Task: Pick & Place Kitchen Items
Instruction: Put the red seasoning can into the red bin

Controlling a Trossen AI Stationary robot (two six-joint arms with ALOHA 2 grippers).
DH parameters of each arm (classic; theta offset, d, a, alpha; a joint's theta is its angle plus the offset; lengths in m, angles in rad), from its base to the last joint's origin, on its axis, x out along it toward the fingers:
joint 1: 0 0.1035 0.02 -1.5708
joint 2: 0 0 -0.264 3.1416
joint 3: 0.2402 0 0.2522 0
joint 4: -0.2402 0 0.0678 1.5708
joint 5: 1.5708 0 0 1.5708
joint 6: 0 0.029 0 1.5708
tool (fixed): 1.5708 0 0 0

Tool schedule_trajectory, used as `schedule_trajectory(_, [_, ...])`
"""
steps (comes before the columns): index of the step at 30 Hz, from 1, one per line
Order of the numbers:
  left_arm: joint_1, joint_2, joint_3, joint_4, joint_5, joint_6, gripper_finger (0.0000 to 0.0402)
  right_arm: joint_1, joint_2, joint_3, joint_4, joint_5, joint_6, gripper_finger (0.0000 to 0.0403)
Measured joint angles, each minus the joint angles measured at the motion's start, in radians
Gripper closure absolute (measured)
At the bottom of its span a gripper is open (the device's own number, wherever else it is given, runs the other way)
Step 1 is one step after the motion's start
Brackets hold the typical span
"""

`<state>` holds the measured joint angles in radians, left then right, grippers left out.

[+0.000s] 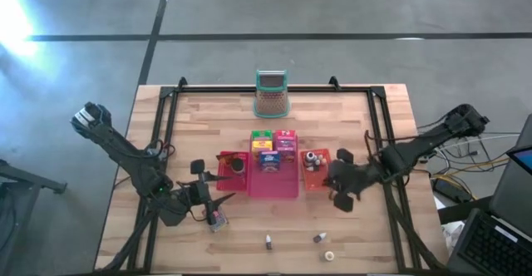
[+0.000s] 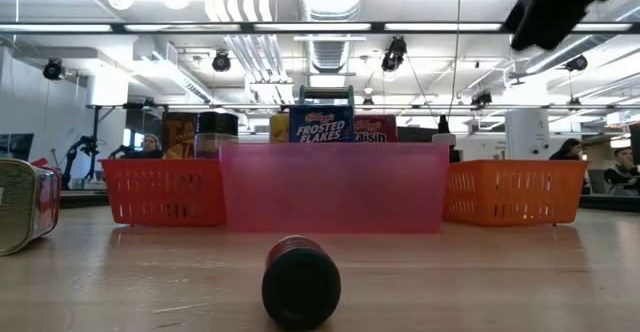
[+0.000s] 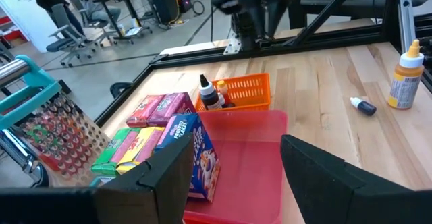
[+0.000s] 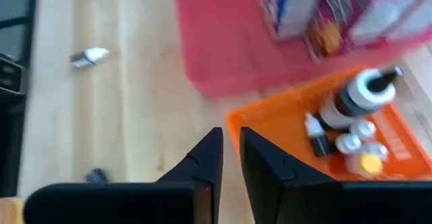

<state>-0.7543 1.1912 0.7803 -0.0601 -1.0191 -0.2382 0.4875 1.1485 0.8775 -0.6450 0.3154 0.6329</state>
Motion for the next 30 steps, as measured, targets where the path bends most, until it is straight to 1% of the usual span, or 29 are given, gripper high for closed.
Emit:
schedule_trajectory(4, [0.000, 0.000, 0.000, 0.000, 0.000, 0.001, 0.0174, 0.074, 0.030, 0.038, 0.079, 0.049, -0.008, 0.0367])
schedule_trajectory(6, [0.000, 0.000, 0.000, 0.000, 0.000, 0.001, 0.0174, 0.099, 0.063, 0.064, 0.122, 0.055, -0.033, 0.0369])
schedule_trajectory(9, [0.001, 0.000, 0.000, 0.000, 0.000, 0.001, 0.0174, 0.118, 0.142, 0.131, 0.152, 0.055, -0.094, 0.0369])
schedule_trajectory(12, [0.001, 0.000, 0.000, 0.000, 0.000, 0.002, 0.0174, 0.123, 0.247, 0.216, 0.140, 0.052, -0.161, 0.0369])
schedule_trajectory(18, [0.001, 0.000, -0.001, 0.000, 0.000, 0.001, 0.0174, 0.124, 0.469, 0.460, -0.035, 0.019, -0.242, 0.0359])
schedule_trajectory(22, [0.001, 0.000, -0.005, 0.000, 0.000, -0.009, 0.0174, 0.124, 0.593, 0.611, -0.214, 0.015, -0.226, 0.0347])
schedule_trajectory(24, [0.001, 0.000, -0.017, 0.000, 0.000, -0.032, 0.0174, 0.124, 0.637, 0.670, -0.297, -0.017, -0.169, 0.0341])
schedule_trajectory(27, [0.001, 0.000, -0.036, -0.002, 0.000, -0.049, 0.0174, 0.128, 0.678, 0.743, -0.427, -0.100, -0.032, 0.0329])
schedule_trajectory(30, [0.002, 0.000, -0.039, 0.000, 0.000, -0.051, 0.0174, 0.155, 0.697, 0.805, -0.496, -0.167, 0.080, 0.0318])
